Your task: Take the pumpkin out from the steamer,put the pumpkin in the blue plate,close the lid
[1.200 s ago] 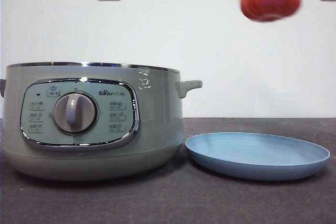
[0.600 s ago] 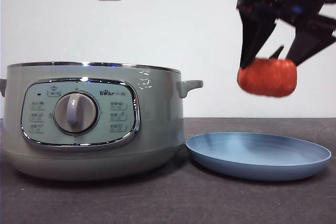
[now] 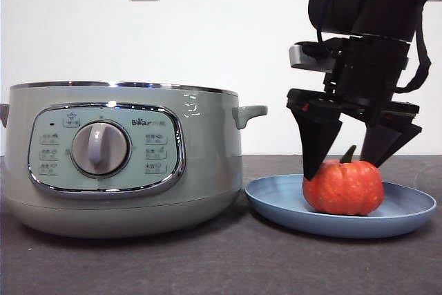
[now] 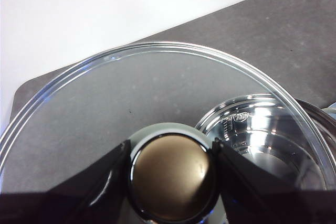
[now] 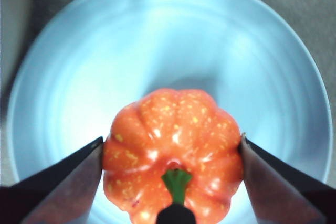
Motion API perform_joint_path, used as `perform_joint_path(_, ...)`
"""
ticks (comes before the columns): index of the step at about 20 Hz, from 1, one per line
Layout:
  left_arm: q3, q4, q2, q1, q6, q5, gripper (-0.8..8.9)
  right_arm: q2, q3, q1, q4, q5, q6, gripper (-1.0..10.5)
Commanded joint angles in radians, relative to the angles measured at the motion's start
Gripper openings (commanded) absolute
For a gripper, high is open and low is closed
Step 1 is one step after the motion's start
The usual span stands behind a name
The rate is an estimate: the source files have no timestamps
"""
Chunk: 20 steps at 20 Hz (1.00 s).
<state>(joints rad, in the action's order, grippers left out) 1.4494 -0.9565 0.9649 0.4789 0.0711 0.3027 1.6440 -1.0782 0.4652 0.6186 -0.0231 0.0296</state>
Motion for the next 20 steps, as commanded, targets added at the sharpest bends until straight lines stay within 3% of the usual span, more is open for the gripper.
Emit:
perform_joint_path(1, 0.011, 0.042, -0.010, 0.002, 0.012, 0.004, -0.08, 0.007, 0.008, 0.014, -0.005, 0.005, -0.005, 3.5)
perform_joint_path(3, 0.011, 0.042, -0.010, 0.002, 0.012, 0.004, -0.08, 0.007, 0.008, 0.015, 0.002, 0.009, -0.002, 5.4)
perform_joint_path(4, 0.011, 0.040, -0.010, 0.002, 0.012, 0.004, -0.08, 0.007, 0.008, 0.015, 0.003, 0.024, -0.002, 5.7)
perform_joint_path(11, 0.011, 0.019, -0.010, 0.002, 0.012, 0.003, -0.08, -0.086, 0.005, 0.014, -0.007, 0.030, 0.008, 5.7)
perform_joint_path(16, 0.010, 0.026, -0.003, 0.002, 0.012, -0.103, -0.08, -0.315, 0.005, 0.014, -0.013, 0.030, 0.032, 5.6)
perform_joint_path(20, 0.010, 0.037, 0.045, 0.006, 0.013, -0.113, -0.08, -0.482, 0.005, 0.013, -0.020, 0.036, 0.034, 5.6)
